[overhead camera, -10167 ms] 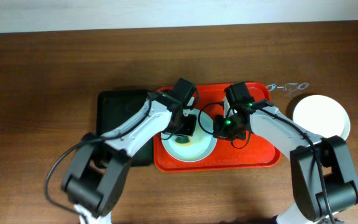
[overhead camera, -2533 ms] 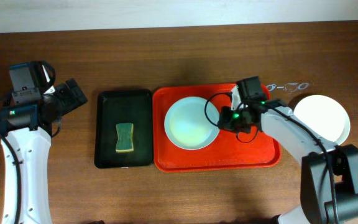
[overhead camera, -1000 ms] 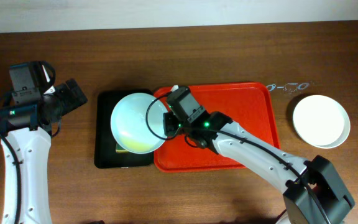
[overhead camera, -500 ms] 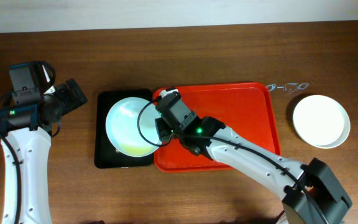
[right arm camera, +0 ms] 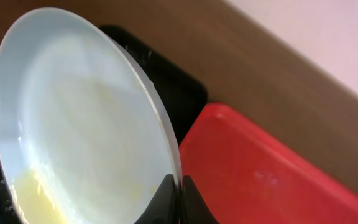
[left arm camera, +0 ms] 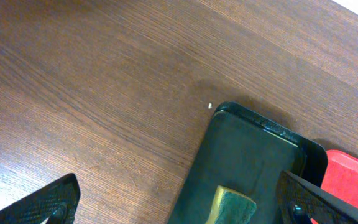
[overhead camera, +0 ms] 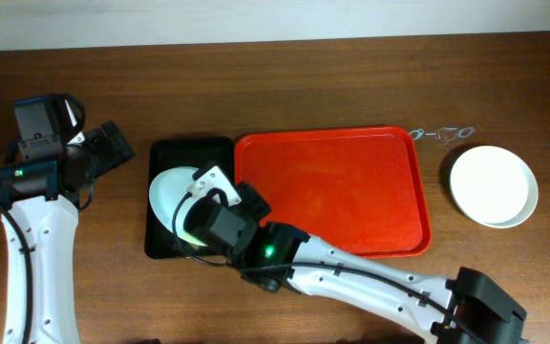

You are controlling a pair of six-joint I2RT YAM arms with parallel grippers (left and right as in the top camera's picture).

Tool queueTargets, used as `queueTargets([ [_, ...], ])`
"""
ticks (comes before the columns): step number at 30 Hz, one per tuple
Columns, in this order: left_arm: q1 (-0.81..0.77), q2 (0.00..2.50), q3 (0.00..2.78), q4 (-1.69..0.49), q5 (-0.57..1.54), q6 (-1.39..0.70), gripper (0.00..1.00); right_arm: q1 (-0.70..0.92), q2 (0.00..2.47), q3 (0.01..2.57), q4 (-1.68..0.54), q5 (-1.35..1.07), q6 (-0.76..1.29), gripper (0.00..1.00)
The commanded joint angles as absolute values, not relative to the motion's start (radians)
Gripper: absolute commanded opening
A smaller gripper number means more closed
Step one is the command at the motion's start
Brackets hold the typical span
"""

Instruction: Clean dirty plates on tray and stack at the side

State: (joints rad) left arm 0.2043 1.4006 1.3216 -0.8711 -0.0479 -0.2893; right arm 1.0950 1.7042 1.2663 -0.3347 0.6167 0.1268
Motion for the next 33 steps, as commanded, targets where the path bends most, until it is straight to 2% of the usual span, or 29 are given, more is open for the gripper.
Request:
queueTargets([
  [1,0.207,1.385,1.343,-0.87,-0.033,-0.302,0.99,1.133,1.683,1.293,-0.288,0.767,-0.001,0.04],
  [11,0.207,1.385,1.343,-0.87,-0.033,-0.302,0.99,1.189,1.683,1.293,-0.196,0.772,-0.299,0.04],
  [22,0.207,1.385,1.343,-0.87,-0.033,-0.302,0.99,1.193,1.683,1.293,-0.148,0.772,-0.376,0.04],
  [27,0.207,1.385,1.343,-0.87,-0.033,-0.302,0.99,1.193,1.683,1.293,-0.112,0.791,-0.538,0.04],
  [33,0.207,1.385,1.343,-0.87,-0.033,-0.302,0.99,1.206,1.683,1.293,-0.025,0.91,-0.606,0.04],
])
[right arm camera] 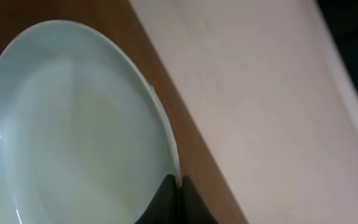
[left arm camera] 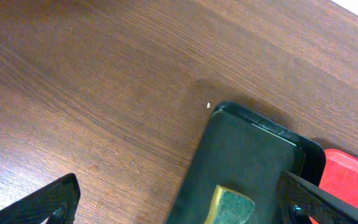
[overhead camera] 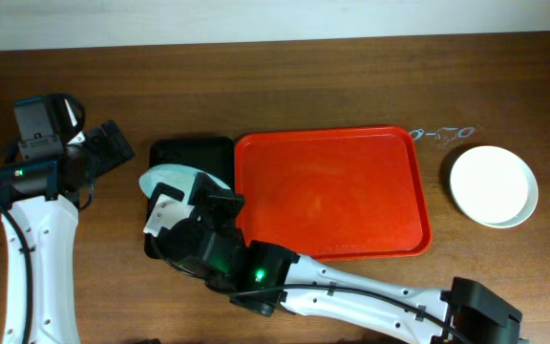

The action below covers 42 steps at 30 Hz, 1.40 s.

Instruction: Clean dirty plates on tray and stack at the side

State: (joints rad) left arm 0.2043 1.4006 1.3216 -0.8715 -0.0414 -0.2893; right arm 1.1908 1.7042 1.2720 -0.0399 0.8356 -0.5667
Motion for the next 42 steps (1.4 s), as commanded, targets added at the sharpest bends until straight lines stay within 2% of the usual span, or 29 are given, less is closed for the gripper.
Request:
queueTargets([
  [1,0.207,1.385,1.343,-0.87,-0.033,-0.302,0.99,1.207,1.683,1.293,-0.025,0.91,-0.606,0.04],
  [15,0.207,1.385,1.343,-0.87,-0.033,-0.302,0.99,1.204,1.684,1.293,-0.025,0.91,-0.596,0.04],
  [21,0.207,1.385,1.343,-0.87,-0.033,-0.302,0.99,1.155,1.684,1.293,-0.044,0.882,-0.296,0.04],
  [24,0.207,1.385,1.343,-0.87,-0.033,-0.302,0.99,1.091,1.684,1.293,-0.109,0.766,-0.093,0.04],
  [28,0.207,1.385,1.343,-0.87,-0.033,-0.302,0.99,0.963,1.684,1.293,-0.216,0.473,0.257,0.04],
  [32,0.208,1.385,1.343,-0.87,-0.033,-0.302,0.99,0.834,1.678,1.293,-0.301,0.227,0.486,0.04],
  [38,0.208,1.385,1.344,-0.87,-0.033,-0.302,0.99,0.608,1.632,1.293,-0.39,-0.13,0.563,0.04],
  [42,0.207,1.385,1.343,-0.87,-0.033,-0.302,0.99,0.432,1.6,1.293,-0.48,-0.24,0.563,0.04],
])
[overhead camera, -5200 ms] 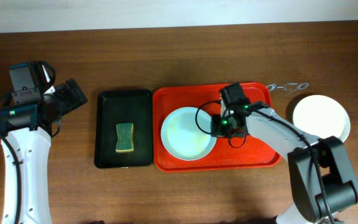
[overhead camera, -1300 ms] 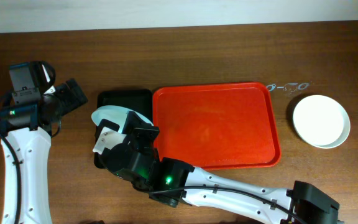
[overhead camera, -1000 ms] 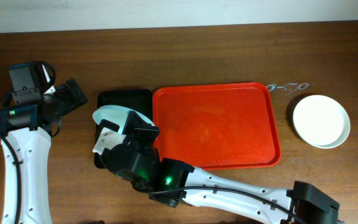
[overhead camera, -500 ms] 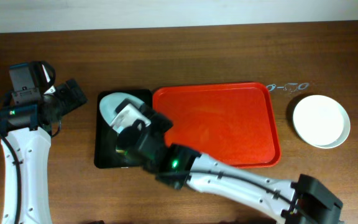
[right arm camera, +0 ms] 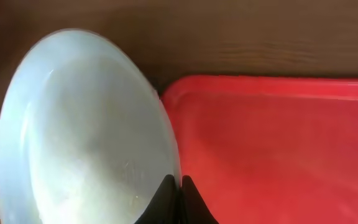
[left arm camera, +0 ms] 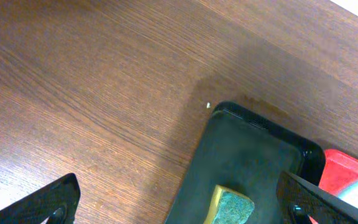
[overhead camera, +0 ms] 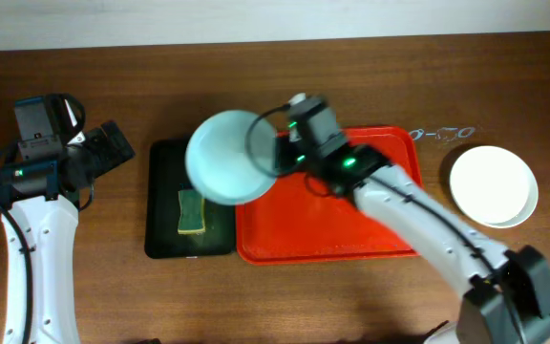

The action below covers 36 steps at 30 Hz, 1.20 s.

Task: Clean dirty plates on tray and stack at the side
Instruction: 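Carry the white plate right and stack it on the plate pile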

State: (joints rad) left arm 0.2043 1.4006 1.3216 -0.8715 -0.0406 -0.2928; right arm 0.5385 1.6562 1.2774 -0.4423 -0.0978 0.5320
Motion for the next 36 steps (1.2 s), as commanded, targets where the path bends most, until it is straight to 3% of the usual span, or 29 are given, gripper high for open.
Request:
queueTargets([
  [1,0.207,1.385,1.343,-0.87,-0.033,-0.302,0.99,0.384,1.596,1.293,-0.505,-0.247,0.563,0.04],
  [13,0.207,1.385,1.343,-0.87,-0.033,-0.302,0.99,-0.437,1.596,1.293,-0.906,-0.247,0.554,0.04],
  [19,0.207,1.385,1.343,-0.87,-0.033,-0.302,0.99,-0.708,1.596,1.28,-0.981,0.022,0.555,0.04],
  [24,0.207,1.385,1.343,-0.87,-0.033,-0.302,0.99,-0.77,1.599,1.248,-0.945,0.081,0.567,0.04],
  [32,0.207,1.385,1.343,-0.87,-0.033,-0.302,0.99,-0.712,1.643,1.246,-0.935,0.065,0.563,0.04],
  [33,0.207,1.385,1.343,-0.87,-0.033,-0.302,0.99,-0.707,1.643,1.246,-0.935,0.065,0.558,0.07],
  [34,0.207,1.385,1.343,-0.87,-0.033,-0.302,0.99,-0.704,1.643,1.246,-0.934,0.065,0.558,0.2],
  [36,0.207,1.385,1.344,-0.87,-0.033,-0.302,0.99,-0.704,1.643,1.246,-0.935,0.064,0.554,0.32],
])
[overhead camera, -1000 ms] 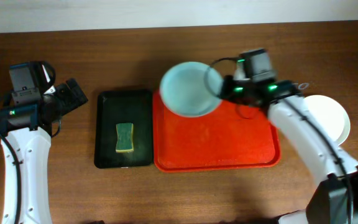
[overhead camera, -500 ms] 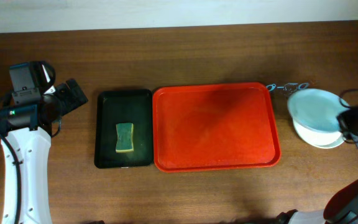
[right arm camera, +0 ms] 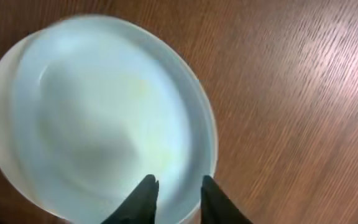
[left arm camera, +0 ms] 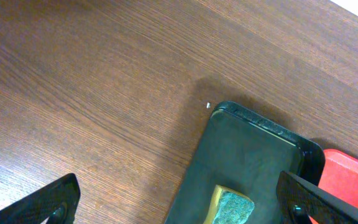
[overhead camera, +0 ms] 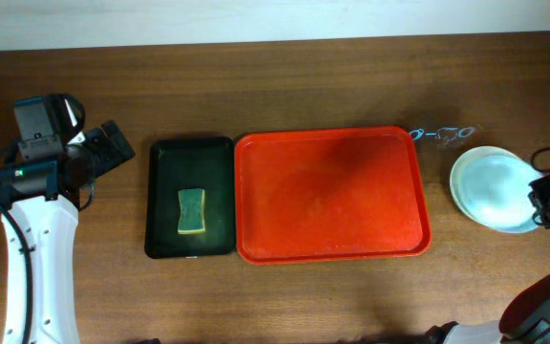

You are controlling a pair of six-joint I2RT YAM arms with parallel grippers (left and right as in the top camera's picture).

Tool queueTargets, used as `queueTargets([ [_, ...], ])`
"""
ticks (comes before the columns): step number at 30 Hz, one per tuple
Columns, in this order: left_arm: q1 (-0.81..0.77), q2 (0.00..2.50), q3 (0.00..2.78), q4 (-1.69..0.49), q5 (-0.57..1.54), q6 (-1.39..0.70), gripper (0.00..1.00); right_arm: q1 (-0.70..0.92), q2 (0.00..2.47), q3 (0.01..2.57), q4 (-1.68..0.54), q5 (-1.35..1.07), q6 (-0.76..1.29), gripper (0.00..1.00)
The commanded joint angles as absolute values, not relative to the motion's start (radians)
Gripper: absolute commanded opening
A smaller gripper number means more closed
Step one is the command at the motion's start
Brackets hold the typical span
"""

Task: Clean dirty plates on tray and stack at the side
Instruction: 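Carry the white plate right and stack it on the plate pile, then release the plate and withdraw the right gripper from the stack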

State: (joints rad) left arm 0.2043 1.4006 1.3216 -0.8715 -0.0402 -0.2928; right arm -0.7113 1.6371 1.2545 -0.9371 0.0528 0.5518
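Observation:
The pale blue-white plate [overhead camera: 496, 186] lies on top of the white plate stack at the table's right side, slightly off centre. My right gripper [overhead camera: 548, 204] is at its right rim; in the right wrist view the plate [right arm camera: 98, 118] fills the frame and the gripper [right arm camera: 176, 191] is open, its black fingers [right arm camera: 145, 194] parted over the plate's near rim. The red tray [overhead camera: 332, 196] holds no plates. My left gripper [overhead camera: 115, 149] is open at the far left, over bare wood [left arm camera: 179, 198].
A black tray [overhead camera: 191, 162] lies left of the red tray with a yellow-green sponge [overhead camera: 192, 211] in it; the sponge [left arm camera: 234, 207] also shows in the left wrist view. A small pale mark [overhead camera: 442, 134] sits on the wood behind the stack.
My right gripper held the plate above the seam between the black and red trays. The plate now lies on the stack at the right, and the gripper has opened.
My right gripper held the plate tilted over the black tray, hiding the sponge, and still did a second later. Then it held the plate high at the red tray's back-left corner. Now the plate rests on the right-hand stack, released. The left arm stayed still.

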Motion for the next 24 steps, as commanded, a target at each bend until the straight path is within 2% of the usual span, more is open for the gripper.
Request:
queueTargets([
  [1,0.207,1.385,1.343,-0.87,-0.033,-0.302,0.99,-0.704,1.643,1.246,-0.936,0.064,0.554,0.41],
  [3,0.207,1.385,1.343,-0.87,-0.033,-0.302,0.99,-0.7,1.643,1.243,-0.937,0.064,0.554,0.43],
  [5,0.208,1.385,1.343,-0.87,-0.033,-0.302,0.99,-0.691,1.643,1.243,-0.938,0.065,0.55,0.55],
  [7,0.207,1.385,1.343,-0.87,-0.033,-0.302,0.99,-0.68,1.643,1.243,-0.937,0.056,0.527,0.56],
  [8,0.207,1.385,1.343,-0.87,-0.033,-0.302,0.99,-0.653,1.643,1.243,-0.926,0.003,0.458,0.51],
  [9,0.207,1.385,1.343,-0.87,-0.033,-0.302,0.99,-0.633,1.643,1.243,-0.914,-0.054,0.4,0.52],
  [11,0.207,1.385,1.343,-0.87,-0.033,-0.302,0.99,-0.546,1.643,1.243,-0.881,-0.175,0.178,0.56],
  [13,0.207,1.385,1.343,-0.87,-0.033,-0.302,0.99,-0.426,1.643,1.243,-0.883,-0.172,0.07,0.61],
  [14,0.207,1.385,1.343,-0.87,-0.033,-0.302,0.99,-0.34,1.643,1.243,-0.886,-0.171,0.016,0.7],
  [16,0.207,1.385,1.343,-0.87,-0.033,-0.302,0.99,-0.233,1.643,1.243,-0.904,-0.114,0.004,0.95],
  [17,0.207,1.385,1.343,-0.87,-0.033,-0.302,0.99,-0.171,1.643,1.243,-0.91,-0.045,0.004,0.99],
  [20,0.207,1.385,1.343,-0.87,-0.033,-0.302,0.99,-0.07,1.643,1.243,-0.948,-0.014,0.004,0.98],
  [24,0.207,1.385,1.343,-0.87,-0.033,-0.302,0.99,-0.012,1.643,1.243,-0.946,-0.014,0.004,0.98],
])
